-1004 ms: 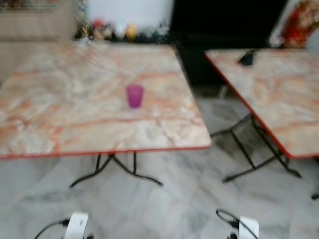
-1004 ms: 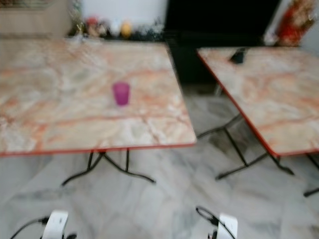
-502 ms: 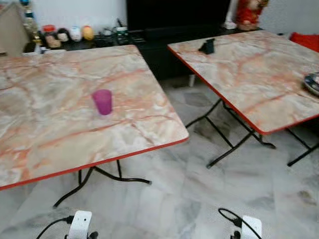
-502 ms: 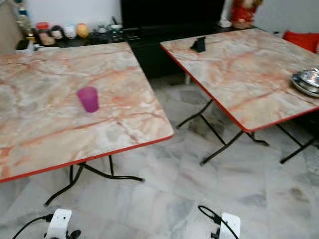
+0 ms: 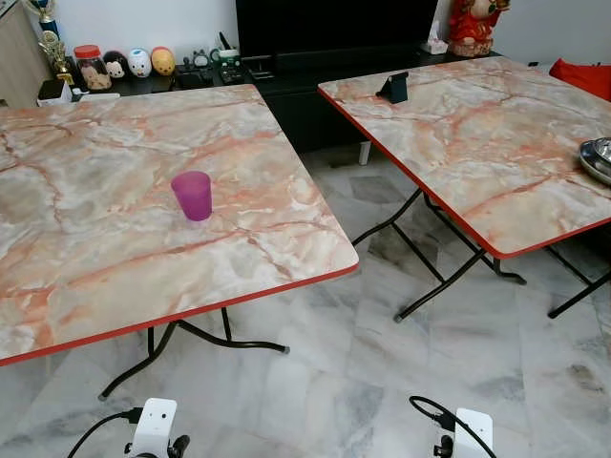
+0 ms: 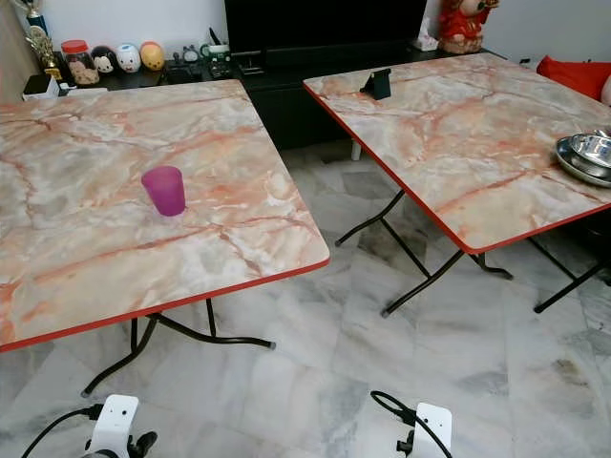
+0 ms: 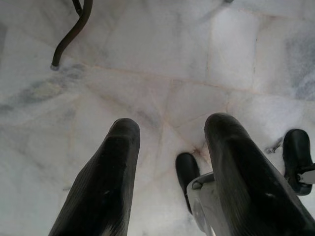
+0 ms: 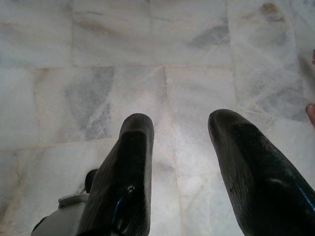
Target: Setting the table
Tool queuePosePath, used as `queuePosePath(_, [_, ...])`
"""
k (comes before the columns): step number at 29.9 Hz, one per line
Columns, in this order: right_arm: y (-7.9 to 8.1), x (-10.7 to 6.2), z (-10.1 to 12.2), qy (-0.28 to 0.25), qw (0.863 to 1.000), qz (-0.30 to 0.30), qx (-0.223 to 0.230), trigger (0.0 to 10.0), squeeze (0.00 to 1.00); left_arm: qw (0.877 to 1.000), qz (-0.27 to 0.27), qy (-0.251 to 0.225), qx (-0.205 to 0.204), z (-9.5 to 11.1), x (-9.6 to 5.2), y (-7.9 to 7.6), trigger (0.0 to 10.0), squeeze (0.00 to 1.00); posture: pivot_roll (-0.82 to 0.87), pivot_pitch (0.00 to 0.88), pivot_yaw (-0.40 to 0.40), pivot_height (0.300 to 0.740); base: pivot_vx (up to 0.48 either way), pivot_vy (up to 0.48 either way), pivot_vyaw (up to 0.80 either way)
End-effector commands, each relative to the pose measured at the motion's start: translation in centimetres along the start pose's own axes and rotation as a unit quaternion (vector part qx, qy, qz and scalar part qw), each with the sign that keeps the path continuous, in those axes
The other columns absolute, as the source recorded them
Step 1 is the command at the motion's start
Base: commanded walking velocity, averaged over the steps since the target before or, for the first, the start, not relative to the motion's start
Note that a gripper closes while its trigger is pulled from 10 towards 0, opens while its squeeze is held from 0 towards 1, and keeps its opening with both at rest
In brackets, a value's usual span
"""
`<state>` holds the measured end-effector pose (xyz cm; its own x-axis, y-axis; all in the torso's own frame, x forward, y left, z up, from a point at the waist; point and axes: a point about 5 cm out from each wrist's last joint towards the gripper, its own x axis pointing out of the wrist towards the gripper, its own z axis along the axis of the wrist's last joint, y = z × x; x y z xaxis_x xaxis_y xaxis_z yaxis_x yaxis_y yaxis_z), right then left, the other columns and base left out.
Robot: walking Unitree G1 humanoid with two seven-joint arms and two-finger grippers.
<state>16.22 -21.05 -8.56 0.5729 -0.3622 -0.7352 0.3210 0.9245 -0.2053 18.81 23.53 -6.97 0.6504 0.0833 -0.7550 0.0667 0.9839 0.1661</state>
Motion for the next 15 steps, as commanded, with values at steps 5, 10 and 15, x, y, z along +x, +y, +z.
queuePosePath(5, [-0.01,-0.01,0.28,-0.016,1.0,0.001,-0.016,10.0,0.0,0.999,-0.003,-0.016,0.031,0.24,-0.05,0.03,10.0,0.0,0.09,0.0,-0.029,0.728,0.0,0.0,0.0])
queuePosePath(10, [-0.09,0.0,0.29,-0.016,1.0,0.0,-0.016,10.0,0.0,0.999,-0.003,-0.028,0.025,0.41,-0.07,-0.05,10.0,0.0,0.09,0.0,-0.031,0.728,0.0,0.0,0.0])
queuePosePath(15, [-0.39,0.04,0.24,-0.016,1.0,-0.002,-0.018,10.0,0.0,0.999,-0.007,-0.041,0.026,0.67,-0.07,-0.17,10.0,0.0,0.1,0.0,-0.033,0.728,0.0,0.0,0.0])
